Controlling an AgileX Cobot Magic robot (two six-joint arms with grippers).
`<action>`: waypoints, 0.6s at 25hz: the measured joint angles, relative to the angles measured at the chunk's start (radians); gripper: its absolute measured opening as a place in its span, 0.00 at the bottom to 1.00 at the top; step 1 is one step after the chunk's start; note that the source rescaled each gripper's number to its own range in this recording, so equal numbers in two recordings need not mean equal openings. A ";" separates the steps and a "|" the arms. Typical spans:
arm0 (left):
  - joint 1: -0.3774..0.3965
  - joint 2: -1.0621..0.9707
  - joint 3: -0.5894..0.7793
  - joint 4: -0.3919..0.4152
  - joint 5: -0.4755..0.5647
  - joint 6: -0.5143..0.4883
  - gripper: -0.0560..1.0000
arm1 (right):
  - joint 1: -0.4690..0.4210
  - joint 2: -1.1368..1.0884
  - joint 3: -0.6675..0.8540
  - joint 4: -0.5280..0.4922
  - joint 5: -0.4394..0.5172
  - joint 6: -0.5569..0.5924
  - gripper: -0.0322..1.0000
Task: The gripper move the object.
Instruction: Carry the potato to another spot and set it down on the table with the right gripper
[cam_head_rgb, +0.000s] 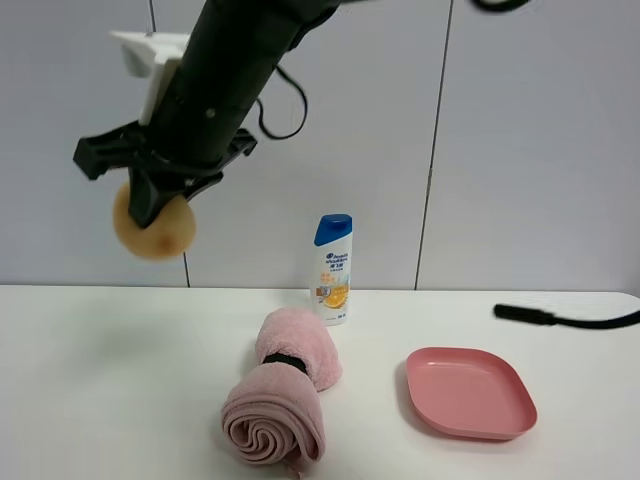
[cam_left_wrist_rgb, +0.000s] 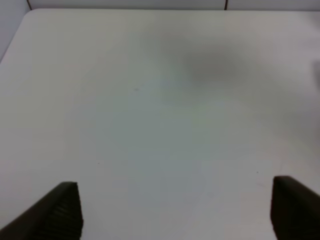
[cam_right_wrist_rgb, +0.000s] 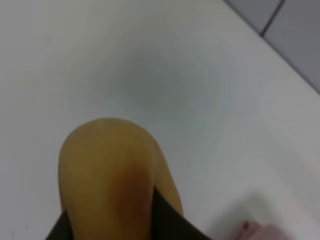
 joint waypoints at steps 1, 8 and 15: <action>0.000 0.000 0.000 0.000 0.000 0.000 1.00 | 0.002 0.037 -0.018 -0.001 0.001 -0.001 0.03; 0.000 0.000 0.000 0.000 0.000 0.000 1.00 | 0.002 0.196 -0.045 -0.031 -0.035 -0.001 0.03; 0.000 0.000 0.000 0.000 0.000 0.000 1.00 | 0.002 0.254 -0.048 -0.051 -0.105 -0.017 0.03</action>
